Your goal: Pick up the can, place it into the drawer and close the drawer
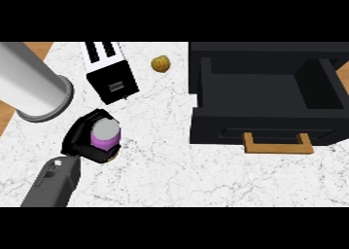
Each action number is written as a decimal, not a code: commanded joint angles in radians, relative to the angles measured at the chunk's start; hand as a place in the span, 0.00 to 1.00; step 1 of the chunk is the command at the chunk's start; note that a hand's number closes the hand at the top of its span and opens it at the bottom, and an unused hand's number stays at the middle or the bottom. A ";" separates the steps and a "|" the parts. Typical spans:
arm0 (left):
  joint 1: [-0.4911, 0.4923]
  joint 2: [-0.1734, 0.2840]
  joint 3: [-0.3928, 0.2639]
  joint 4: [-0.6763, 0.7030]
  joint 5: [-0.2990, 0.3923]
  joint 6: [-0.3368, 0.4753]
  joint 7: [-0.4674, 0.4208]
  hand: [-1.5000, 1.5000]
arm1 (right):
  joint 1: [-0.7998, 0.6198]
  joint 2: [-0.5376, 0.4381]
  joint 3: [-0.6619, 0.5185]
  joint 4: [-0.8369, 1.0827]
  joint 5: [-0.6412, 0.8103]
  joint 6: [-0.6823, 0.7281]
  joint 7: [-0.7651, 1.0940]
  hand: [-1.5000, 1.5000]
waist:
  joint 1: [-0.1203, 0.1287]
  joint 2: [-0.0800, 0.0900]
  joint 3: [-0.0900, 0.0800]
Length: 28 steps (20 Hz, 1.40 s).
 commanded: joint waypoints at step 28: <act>-0.367 -0.164 -0.361 -0.589 0.006 0.712 0.747 1.00 | -0.017 0.013 0.004 -0.021 0.001 -0.024 0.004 0.00 | -0.030 0.007 -0.001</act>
